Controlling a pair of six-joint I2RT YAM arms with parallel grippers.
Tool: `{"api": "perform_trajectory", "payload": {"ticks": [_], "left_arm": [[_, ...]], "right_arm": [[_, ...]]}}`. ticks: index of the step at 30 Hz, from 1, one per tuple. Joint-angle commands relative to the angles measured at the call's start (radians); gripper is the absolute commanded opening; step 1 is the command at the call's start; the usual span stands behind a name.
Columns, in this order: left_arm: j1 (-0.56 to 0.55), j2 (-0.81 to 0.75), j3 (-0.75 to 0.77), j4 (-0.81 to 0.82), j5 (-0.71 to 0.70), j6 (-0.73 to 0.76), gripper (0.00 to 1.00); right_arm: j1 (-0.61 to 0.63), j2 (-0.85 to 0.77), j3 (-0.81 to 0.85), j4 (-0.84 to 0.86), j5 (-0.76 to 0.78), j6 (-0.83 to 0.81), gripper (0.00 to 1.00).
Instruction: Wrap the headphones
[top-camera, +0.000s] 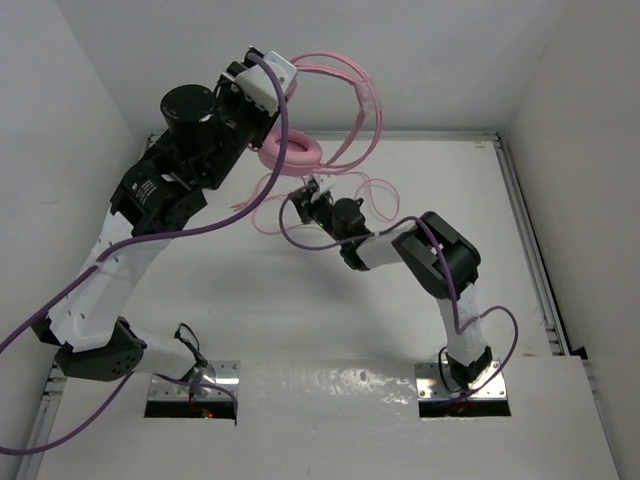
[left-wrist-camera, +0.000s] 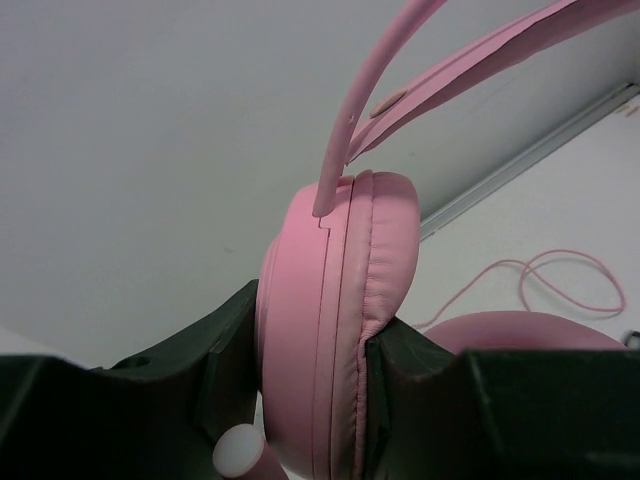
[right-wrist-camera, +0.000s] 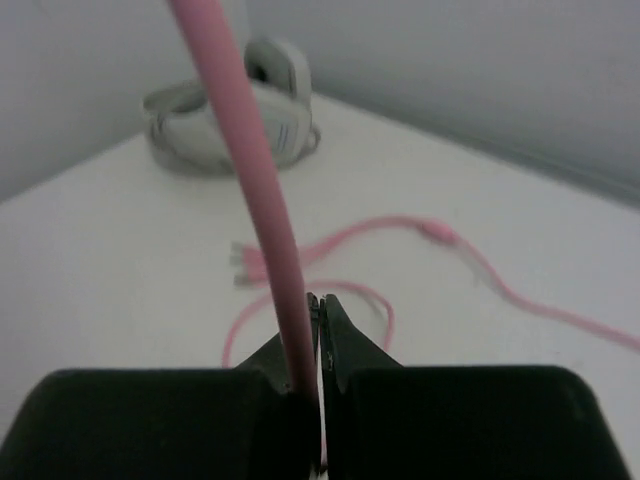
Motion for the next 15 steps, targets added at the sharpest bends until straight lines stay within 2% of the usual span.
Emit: {"api": "perform_trajectory", "payload": {"ticks": [1, 4, 5, 7, 8, 10, 14, 15], "left_arm": [[0.009, 0.011, 0.028, 0.103, -0.13, 0.038, 0.0], [0.032, 0.033, -0.044, 0.1, -0.177, 0.13, 0.0], [0.038, 0.036, -0.067, 0.112, -0.179, 0.141, 0.0], [0.059, 0.051, -0.119, 0.112, -0.153, 0.155, 0.0], [0.067, 0.059, -0.132, 0.107, -0.145, 0.169, 0.0], [0.084, 0.08, -0.182, 0.112, -0.127, 0.207, 0.0], [0.089, 0.079, -0.297, 0.161, -0.081, 0.285, 0.0], [0.083, 0.08, -0.343, 0.169, -0.072, 0.319, 0.0]], "right_arm": [[0.002, -0.127, -0.217, 0.174, -0.011, 0.056, 0.0], [0.008, -0.342, -0.457, 0.209, -0.034, 0.021, 0.0], [0.025, -0.407, -0.508, 0.192, -0.031, -0.045, 0.0], [0.043, -0.621, -0.623, 0.035, -0.022, -0.117, 0.0], [0.06, -0.694, -0.645, -0.133, -0.02, -0.181, 0.0], [0.079, -0.905, -0.677, -0.321, -0.017, -0.237, 0.0], [0.144, -1.169, -0.663, -0.744, 0.041, -0.34, 0.0], [0.158, -1.227, -0.625, -0.806, 0.046, -0.358, 0.0]]}}
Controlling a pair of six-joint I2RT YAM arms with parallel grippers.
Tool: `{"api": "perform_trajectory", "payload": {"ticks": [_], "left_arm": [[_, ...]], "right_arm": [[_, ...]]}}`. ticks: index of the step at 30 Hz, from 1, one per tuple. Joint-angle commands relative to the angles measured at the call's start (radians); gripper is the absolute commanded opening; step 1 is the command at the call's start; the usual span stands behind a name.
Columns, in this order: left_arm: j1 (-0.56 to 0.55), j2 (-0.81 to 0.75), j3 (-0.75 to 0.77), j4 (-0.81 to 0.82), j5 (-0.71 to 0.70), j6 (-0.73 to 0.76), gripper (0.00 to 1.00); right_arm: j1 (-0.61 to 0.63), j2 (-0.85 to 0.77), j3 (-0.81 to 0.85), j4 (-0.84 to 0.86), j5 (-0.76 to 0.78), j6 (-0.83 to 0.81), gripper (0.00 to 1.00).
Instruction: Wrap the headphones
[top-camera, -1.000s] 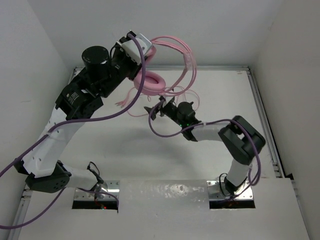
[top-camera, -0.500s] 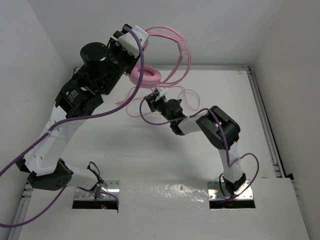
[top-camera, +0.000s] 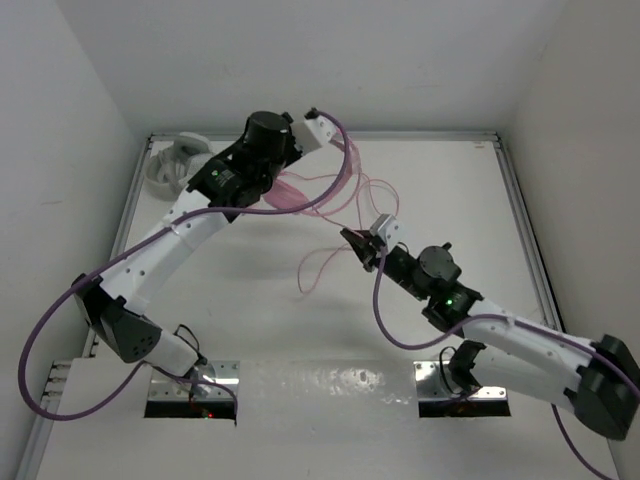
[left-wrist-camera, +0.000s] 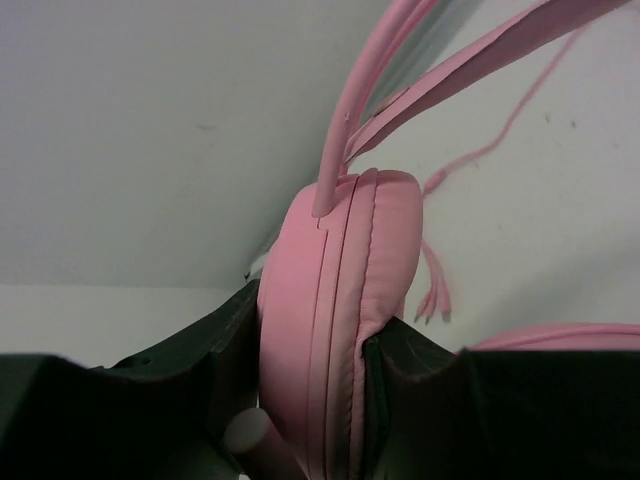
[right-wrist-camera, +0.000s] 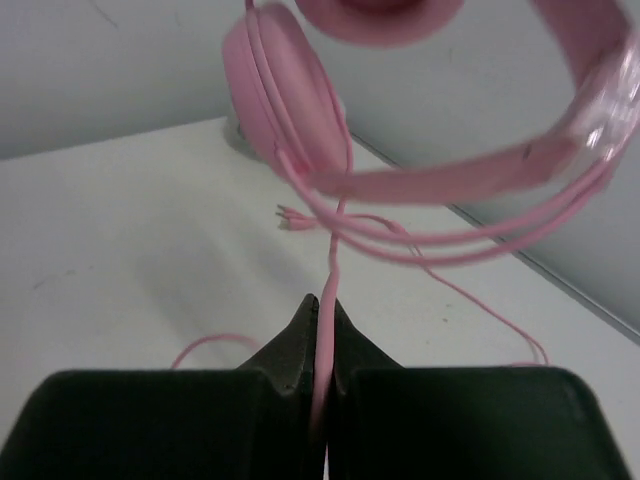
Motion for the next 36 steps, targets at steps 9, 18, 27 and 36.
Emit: {"api": "perform_trajectory", "payload": {"ticks": [9, 18, 27, 36], "left_arm": [[-0.017, 0.119, 0.105, -0.027, 0.131, -0.041, 0.0], [-0.051, -0.057, -0.347, 0.187, -0.027, 0.29, 0.0], [-0.18, -0.221, -0.497, 0.086, 0.186, 0.506, 0.0], [-0.235, -0.235, -0.463, 0.058, 0.417, 0.387, 0.0]], "right_arm": [[0.134, -0.022, 0.464, -0.994, -0.102, -0.201, 0.0], [0.148, -0.094, 0.572, -1.002, 0.631, -0.233, 0.02], [-0.051, -0.01, 0.473, -0.507, 0.737, -0.45, 0.12], [-0.232, 0.215, 0.775, -0.503, 0.199, -0.363, 0.01]]}}
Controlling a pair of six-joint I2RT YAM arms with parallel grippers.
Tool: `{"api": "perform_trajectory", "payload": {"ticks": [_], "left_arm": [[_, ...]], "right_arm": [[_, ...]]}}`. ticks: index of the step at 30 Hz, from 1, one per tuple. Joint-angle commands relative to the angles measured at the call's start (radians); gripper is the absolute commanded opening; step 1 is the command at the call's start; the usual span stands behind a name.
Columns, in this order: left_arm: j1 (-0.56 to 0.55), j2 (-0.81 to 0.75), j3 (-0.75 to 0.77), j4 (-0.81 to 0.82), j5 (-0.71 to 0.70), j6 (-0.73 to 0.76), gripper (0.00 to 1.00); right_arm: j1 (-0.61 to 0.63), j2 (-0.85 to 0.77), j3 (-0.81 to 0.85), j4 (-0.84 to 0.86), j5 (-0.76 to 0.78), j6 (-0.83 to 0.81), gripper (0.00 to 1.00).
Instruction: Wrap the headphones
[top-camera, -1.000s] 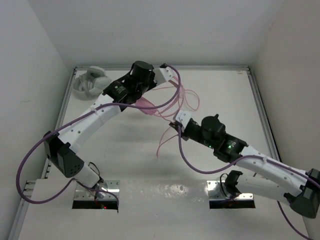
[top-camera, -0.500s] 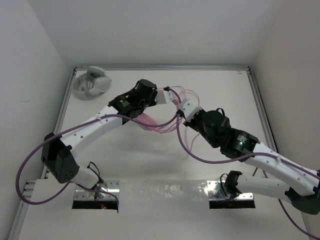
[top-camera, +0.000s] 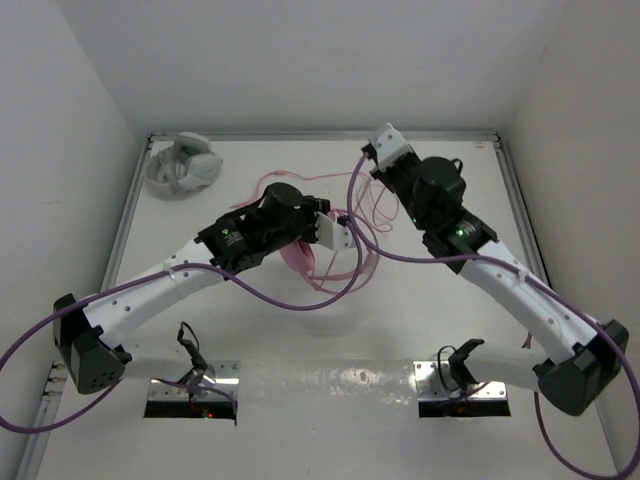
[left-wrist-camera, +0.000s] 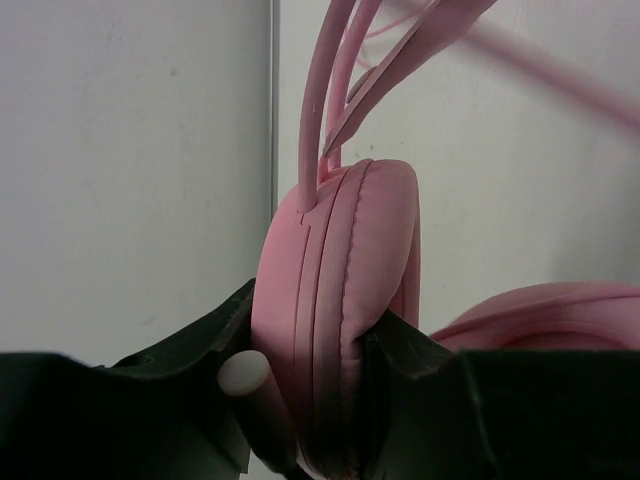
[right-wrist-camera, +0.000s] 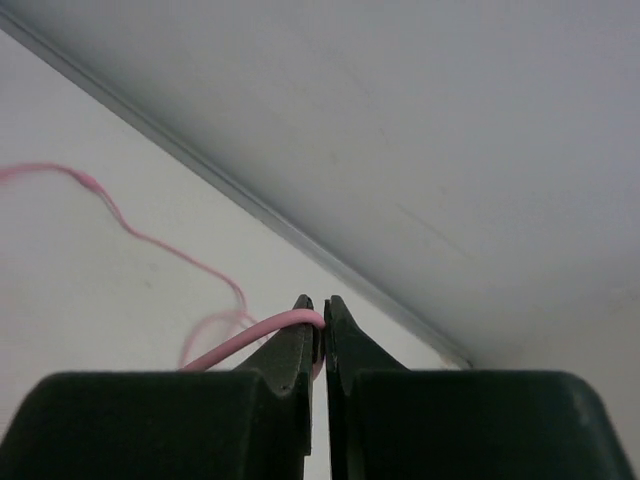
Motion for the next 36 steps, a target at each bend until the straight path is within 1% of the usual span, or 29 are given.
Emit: {"api": "perform_trajectory", "payload": {"ticks": [1, 3, 6, 7, 8, 9, 12, 13, 14, 17, 19, 23, 25, 27, 28, 29, 30, 31, 32, 33, 34, 35, 36], "left_arm": [[-0.023, -0.019, 0.037, -0.061, 0.15, 0.021, 0.0], [-0.027, -0.022, 0.054, -0.061, 0.181, 0.004, 0.0], [-0.029, -0.031, 0.083, -0.085, 0.242, -0.022, 0.0], [-0.029, -0.036, 0.087, -0.09, 0.254, -0.027, 0.0], [-0.029, -0.042, 0.094, -0.095, 0.265, -0.033, 0.0], [-0.029, -0.054, 0.1, -0.095, 0.271, -0.041, 0.0], [-0.029, -0.075, 0.11, -0.099, 0.259, -0.074, 0.0], [-0.027, -0.082, 0.11, -0.102, 0.248, -0.071, 0.0], [-0.027, -0.088, 0.1, -0.099, 0.206, -0.067, 0.0], [-0.027, -0.092, 0.057, -0.078, 0.105, -0.061, 0.0], [-0.027, -0.092, 0.052, -0.076, 0.07, -0.056, 0.0], [-0.027, -0.099, 0.077, -0.072, 0.125, -0.045, 0.0], [-0.027, -0.099, 0.118, -0.075, 0.148, -0.051, 0.0], [-0.027, -0.097, 0.152, -0.064, 0.174, -0.097, 0.0], [-0.027, -0.089, 0.199, -0.061, 0.178, -0.119, 0.0], [-0.027, -0.085, 0.227, -0.046, 0.17, -0.169, 0.0], [-0.027, -0.068, 0.286, -0.038, 0.161, -0.189, 0.0], [-0.027, -0.059, 0.317, -0.026, 0.159, -0.217, 0.0], [-0.027, -0.037, 0.377, -0.021, 0.105, -0.225, 0.0], [-0.027, -0.037, 0.377, -0.019, 0.084, -0.231, 0.0], [-0.027, -0.016, 0.431, -0.023, 0.063, -0.234, 0.0], [-0.027, -0.008, 0.451, -0.027, 0.026, -0.234, 0.0], [-0.027, -0.004, 0.466, -0.033, 0.012, -0.233, 0.0]], "right_arm": [[-0.01, 0.117, 0.22, 0.108, -0.196, 0.045, 0.0], [-0.015, 0.178, 0.304, 0.07, -0.249, 0.065, 0.0], [-0.035, 0.27, 0.33, 0.097, -0.292, 0.128, 0.0], [-0.047, 0.283, 0.333, 0.102, -0.308, 0.128, 0.0], [-0.062, 0.296, 0.34, 0.103, -0.341, 0.18, 0.0], [-0.075, 0.307, 0.341, 0.105, -0.354, 0.199, 0.0], [-0.116, 0.324, 0.285, 0.164, -0.388, 0.26, 0.0], [-0.139, 0.316, 0.269, 0.175, -0.397, 0.306, 0.0], [-0.157, 0.309, 0.237, 0.203, -0.409, 0.356, 0.0], [-0.182, 0.263, 0.176, 0.286, -0.429, 0.403, 0.0], [-0.202, 0.244, 0.139, 0.304, -0.421, 0.42, 0.0], [-0.214, 0.272, 0.155, 0.266, -0.447, 0.411, 0.0], [-0.214, 0.287, 0.159, 0.263, -0.487, 0.412, 0.0], [-0.216, 0.304, 0.14, 0.275, -0.516, 0.42, 0.0], [-0.216, 0.312, 0.124, 0.287, -0.539, 0.421, 0.0], [-0.216, 0.33, 0.117, 0.284, -0.581, 0.418, 0.03], [-0.216, 0.342, 0.11, 0.277, -0.687, 0.418, 0.09], [-0.216, 0.356, 0.108, 0.278, -0.751, 0.424, 0.11], [-0.216, 0.388, 0.102, 0.306, -0.803, 0.503, 0.15], [-0.216, 0.404, 0.102, 0.306, -0.854, 0.553, 0.15], [-0.216, 0.418, 0.085, 0.383, -0.928, 0.615, 0.16], [-0.214, 0.43, 0.071, 0.44, -0.95, 0.674, 0.17], [-0.211, 0.451, 0.048, 0.511, -0.96, 0.787, 0.18]]}}
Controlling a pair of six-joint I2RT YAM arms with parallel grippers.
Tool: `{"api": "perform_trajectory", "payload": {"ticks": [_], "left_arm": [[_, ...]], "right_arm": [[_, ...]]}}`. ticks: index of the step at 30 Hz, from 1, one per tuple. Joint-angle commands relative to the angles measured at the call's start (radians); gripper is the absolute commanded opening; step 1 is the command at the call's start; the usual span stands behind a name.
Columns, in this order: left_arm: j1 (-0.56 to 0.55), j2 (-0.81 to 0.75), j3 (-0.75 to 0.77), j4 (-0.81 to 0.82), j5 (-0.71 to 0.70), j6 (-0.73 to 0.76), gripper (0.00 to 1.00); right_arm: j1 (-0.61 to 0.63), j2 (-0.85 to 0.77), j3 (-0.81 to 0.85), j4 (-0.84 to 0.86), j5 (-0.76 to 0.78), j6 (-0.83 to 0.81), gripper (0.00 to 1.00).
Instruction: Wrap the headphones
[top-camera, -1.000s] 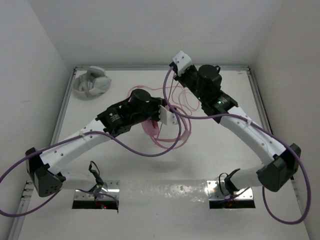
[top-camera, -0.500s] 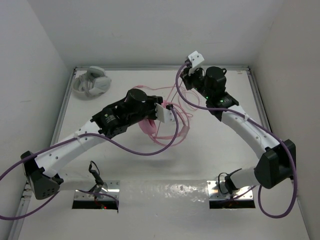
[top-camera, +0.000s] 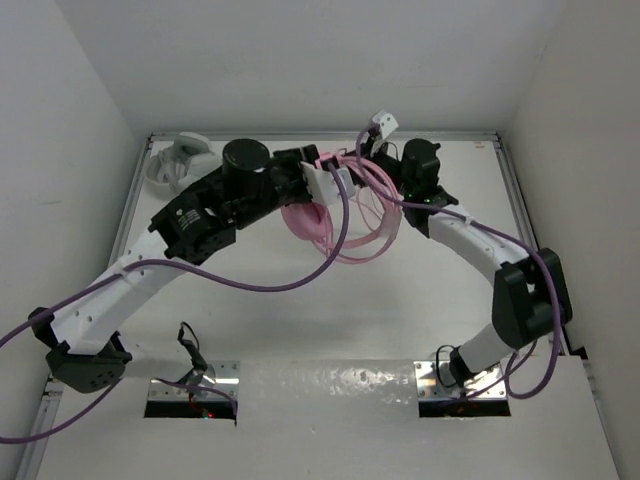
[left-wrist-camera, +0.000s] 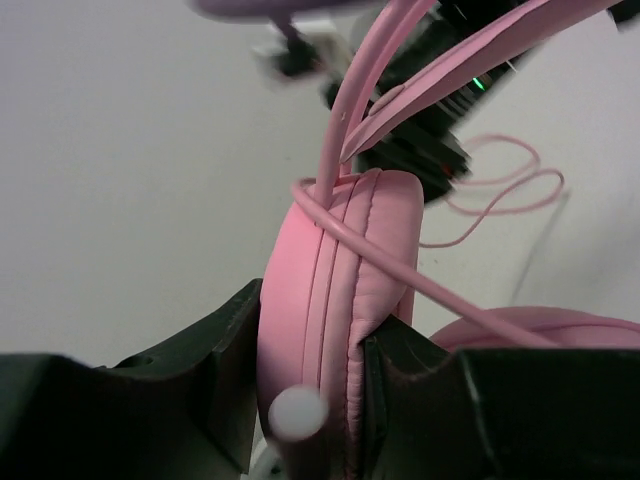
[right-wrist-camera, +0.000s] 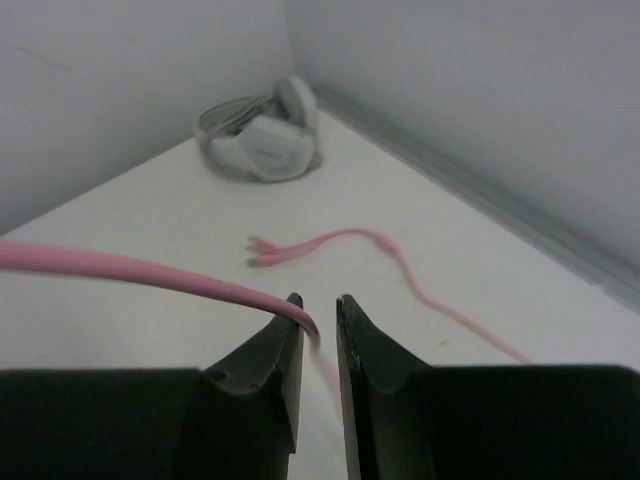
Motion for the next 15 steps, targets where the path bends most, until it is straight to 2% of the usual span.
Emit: {"api": "perform_trajectory", "payload": {"ticks": [1, 3, 6, 7, 9, 10, 12, 15], "left_arm": [[-0.017, 0.001, 0.118, 0.066, -0.066, -0.05, 0.0], [-0.017, 0.021, 0.155, 0.038, -0.092, -0.081, 0.0], [-0.017, 0.095, 0.314, -0.024, -0.126, -0.137, 0.0], [-0.017, 0.124, 0.449, -0.082, -0.153, -0.163, 0.0], [-0.017, 0.217, 0.595, -0.152, -0.187, -0.181, 0.0], [-0.017, 0.242, 0.717, -0.208, -0.213, -0.193, 0.0], [-0.017, 0.274, 0.775, -0.232, -0.229, -0.188, 0.0], [-0.017, 0.239, 0.731, -0.184, -0.259, -0.178, 0.0]], "right_arm": [[-0.005, 0.058, -0.09, 0.333, -0.154, 0.281, 0.2], [0.01, 0.093, -0.122, 0.463, -0.137, 0.369, 0.22], [0.035, 0.159, -0.099, 0.461, -0.166, 0.408, 0.3], [0.046, 0.172, -0.098, 0.439, -0.163, 0.394, 0.34], [0.049, 0.196, -0.121, 0.41, -0.102, 0.356, 0.4], [0.049, 0.205, -0.131, 0.408, -0.072, 0.328, 0.45], [0.049, 0.222, -0.141, 0.366, 0.017, 0.282, 0.5], [0.05, 0.257, -0.136, 0.31, 0.076, 0.202, 0.53]]}}
